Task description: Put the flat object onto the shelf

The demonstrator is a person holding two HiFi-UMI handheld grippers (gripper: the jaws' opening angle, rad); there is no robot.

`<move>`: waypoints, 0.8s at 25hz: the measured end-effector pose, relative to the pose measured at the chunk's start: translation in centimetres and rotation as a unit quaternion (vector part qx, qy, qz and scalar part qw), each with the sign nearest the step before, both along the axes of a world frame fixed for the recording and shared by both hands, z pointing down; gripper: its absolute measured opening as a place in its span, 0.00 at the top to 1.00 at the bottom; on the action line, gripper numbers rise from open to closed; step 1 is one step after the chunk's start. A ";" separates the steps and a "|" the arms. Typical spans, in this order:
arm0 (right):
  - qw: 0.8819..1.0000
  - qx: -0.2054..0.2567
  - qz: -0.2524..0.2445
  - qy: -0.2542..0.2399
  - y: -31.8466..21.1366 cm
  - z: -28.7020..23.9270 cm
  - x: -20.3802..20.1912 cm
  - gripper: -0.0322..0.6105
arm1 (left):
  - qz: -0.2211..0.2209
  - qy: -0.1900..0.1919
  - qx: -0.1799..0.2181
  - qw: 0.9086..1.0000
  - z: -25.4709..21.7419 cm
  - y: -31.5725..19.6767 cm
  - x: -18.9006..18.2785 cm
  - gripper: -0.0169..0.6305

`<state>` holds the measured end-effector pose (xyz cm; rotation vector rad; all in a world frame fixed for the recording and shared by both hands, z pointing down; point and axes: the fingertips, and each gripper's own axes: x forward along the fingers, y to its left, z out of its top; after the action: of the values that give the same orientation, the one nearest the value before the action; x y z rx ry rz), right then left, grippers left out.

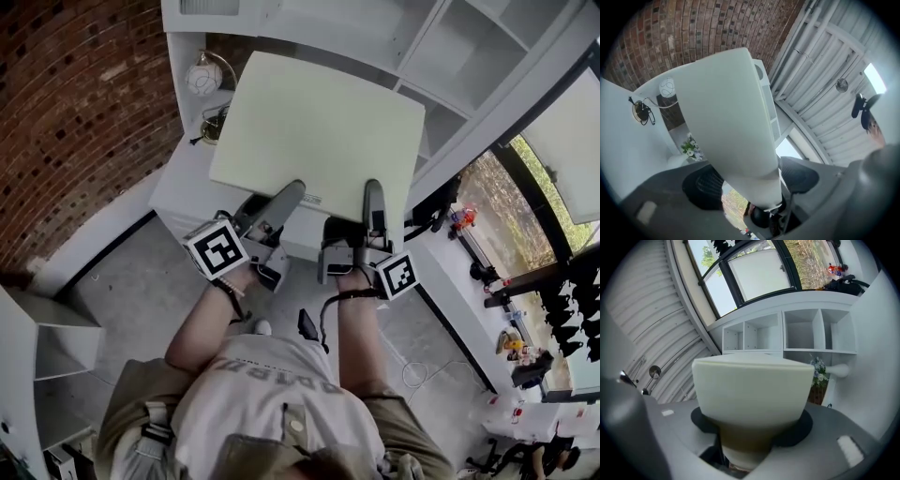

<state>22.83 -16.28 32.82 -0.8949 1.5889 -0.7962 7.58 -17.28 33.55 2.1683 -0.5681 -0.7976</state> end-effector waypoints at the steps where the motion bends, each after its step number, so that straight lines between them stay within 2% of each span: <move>1: 1.000 0.002 -0.001 -0.001 -0.5 -0.1 0.6 0.53 | -0.005 0.000 0.005 1.000 -0.3 -0.5 0.3 0.39; 4: 1.000 0.003 -0.008 -0.008 -2.0 -0.1 2.0 0.53 | -0.024 -0.006 0.008 1.000 -0.3 -2.2 0.5 0.39; 10: 0.999 0.005 -0.032 -0.005 -4.8 -0.1 3.0 0.53 | -0.035 -0.014 0.001 0.999 -0.2 -4.4 1.3 0.42; 12: 0.999 0.005 -0.040 0.002 -5.9 -0.3 3.0 0.53 | -0.034 -0.004 0.000 0.999 -0.6 -5.1 1.4 0.43; 20: 0.997 0.002 -0.070 0.031 -10.7 -1.0 2.3 0.50 | -0.016 -0.007 0.016 1.000 -1.8 -9.5 1.3 0.45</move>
<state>25.17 -26.94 31.78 -0.8185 1.7208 -0.8697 8.93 -26.74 31.73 2.1999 -0.6038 -0.8136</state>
